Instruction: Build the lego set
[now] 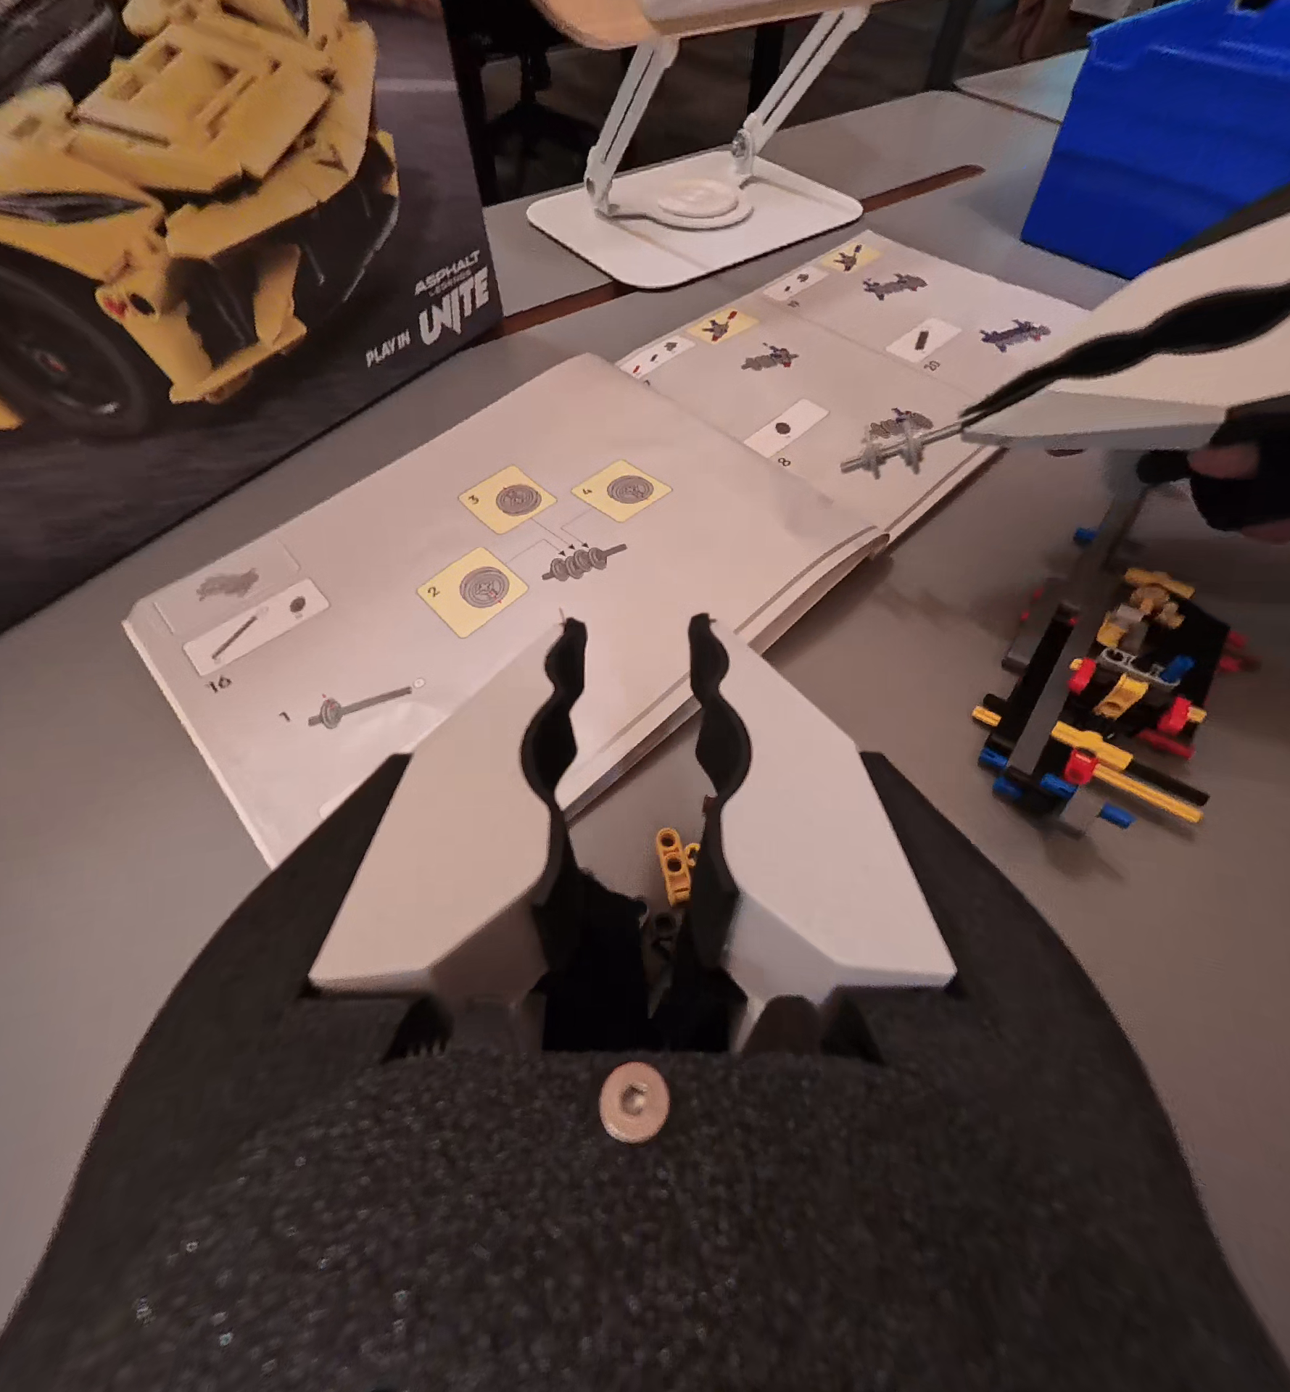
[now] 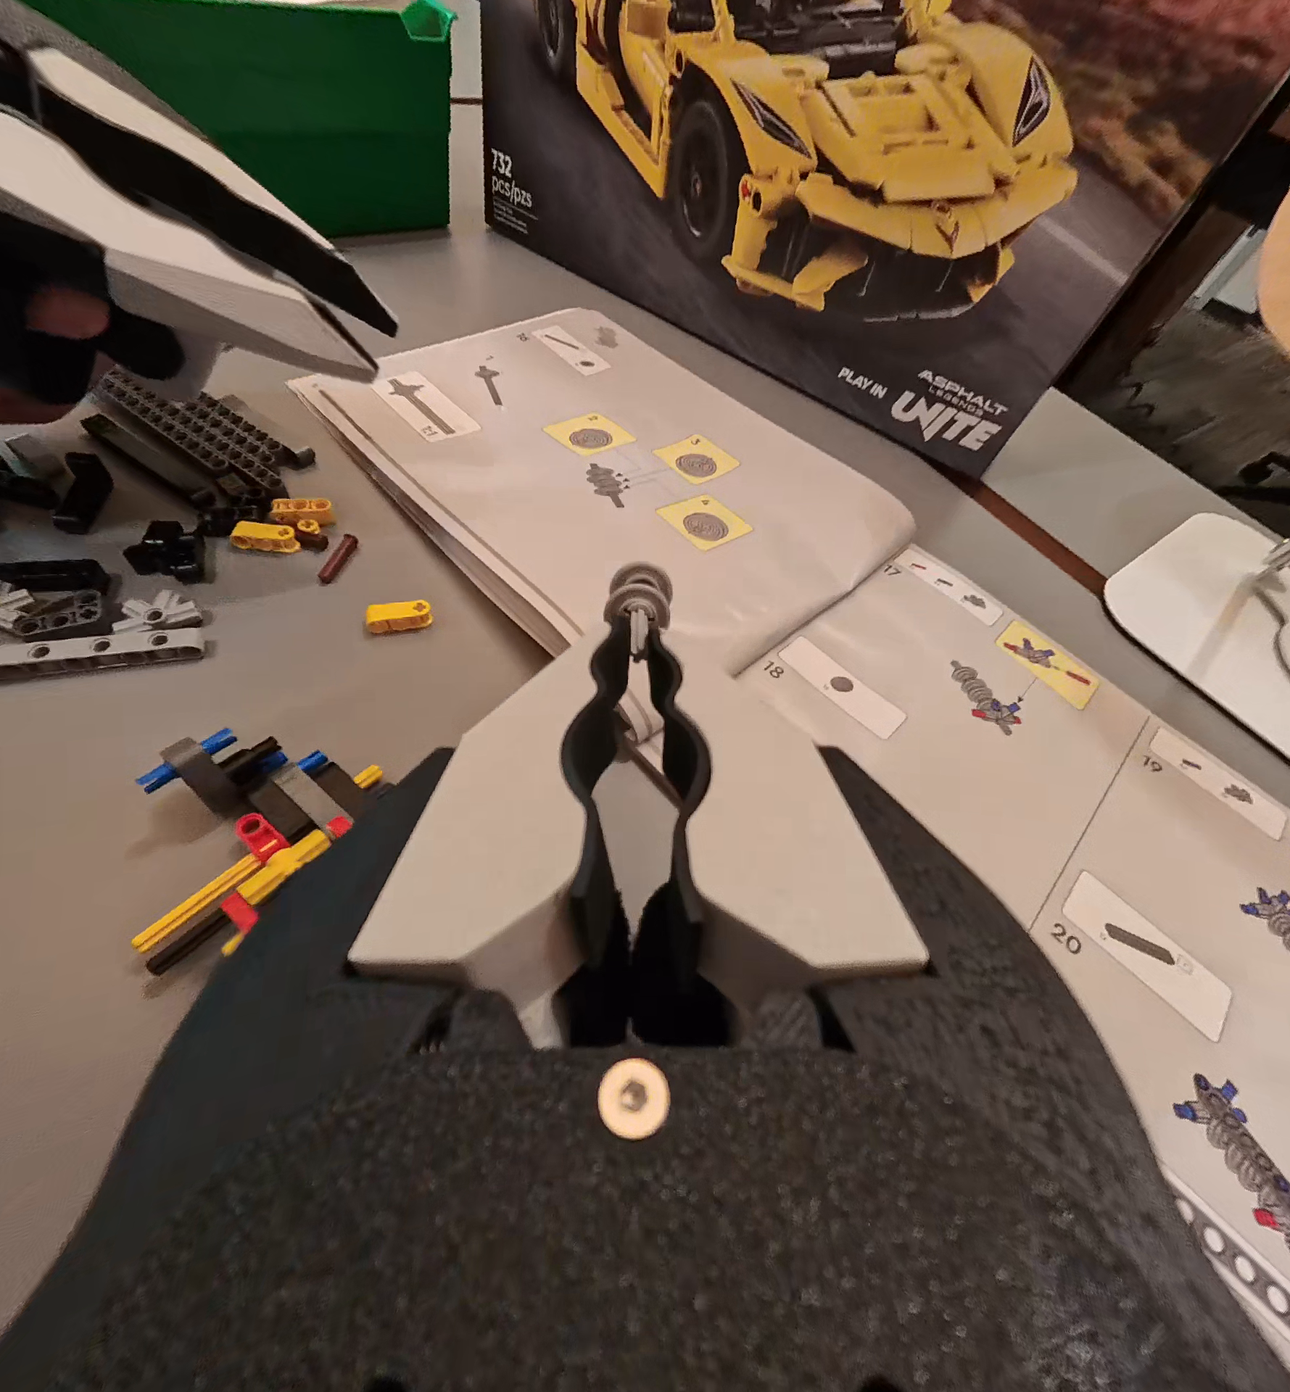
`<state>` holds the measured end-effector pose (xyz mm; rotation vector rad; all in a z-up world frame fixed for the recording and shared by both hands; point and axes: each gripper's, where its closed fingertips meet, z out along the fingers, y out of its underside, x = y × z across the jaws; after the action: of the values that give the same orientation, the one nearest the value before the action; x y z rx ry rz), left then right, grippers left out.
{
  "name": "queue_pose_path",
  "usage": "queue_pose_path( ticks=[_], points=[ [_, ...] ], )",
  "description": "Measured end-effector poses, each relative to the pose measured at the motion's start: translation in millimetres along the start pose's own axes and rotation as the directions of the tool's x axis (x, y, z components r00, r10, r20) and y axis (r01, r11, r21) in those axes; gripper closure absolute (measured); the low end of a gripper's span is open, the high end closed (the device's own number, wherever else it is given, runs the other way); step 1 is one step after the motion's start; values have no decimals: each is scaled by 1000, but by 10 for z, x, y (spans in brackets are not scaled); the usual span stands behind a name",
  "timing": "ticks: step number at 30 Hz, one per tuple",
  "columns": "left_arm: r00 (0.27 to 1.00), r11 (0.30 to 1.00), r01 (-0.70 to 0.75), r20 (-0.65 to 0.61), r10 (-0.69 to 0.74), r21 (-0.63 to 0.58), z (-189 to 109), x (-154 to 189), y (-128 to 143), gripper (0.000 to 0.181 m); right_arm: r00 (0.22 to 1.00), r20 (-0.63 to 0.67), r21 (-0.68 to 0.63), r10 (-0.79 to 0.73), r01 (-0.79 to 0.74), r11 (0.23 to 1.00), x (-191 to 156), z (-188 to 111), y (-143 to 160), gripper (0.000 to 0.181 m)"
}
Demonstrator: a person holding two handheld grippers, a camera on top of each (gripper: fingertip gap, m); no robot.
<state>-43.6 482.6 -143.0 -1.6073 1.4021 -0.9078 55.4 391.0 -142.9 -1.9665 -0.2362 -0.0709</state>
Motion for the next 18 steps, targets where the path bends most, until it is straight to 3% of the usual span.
queue_pose_path(
  ticks=[9, 13, 18],
  points=[
    [965, 965, -258, -37, 260, 50, 8, 287, -57, 148, 993, 39, 11, 108, -109, 994, 33, 2, 1, 178],
    [887, 880, -461, 35, 460, 111, -7, 481, -170, 153, 960, 228, 27, 163, -174, 984, -304, -47, -159, 178],
    [798, 793, -600, -1, 603, 105, 20, 730, -59, 155, 949, 305, 57, 85, -108, 993, -581, -115, -283, 178]
  ],
)
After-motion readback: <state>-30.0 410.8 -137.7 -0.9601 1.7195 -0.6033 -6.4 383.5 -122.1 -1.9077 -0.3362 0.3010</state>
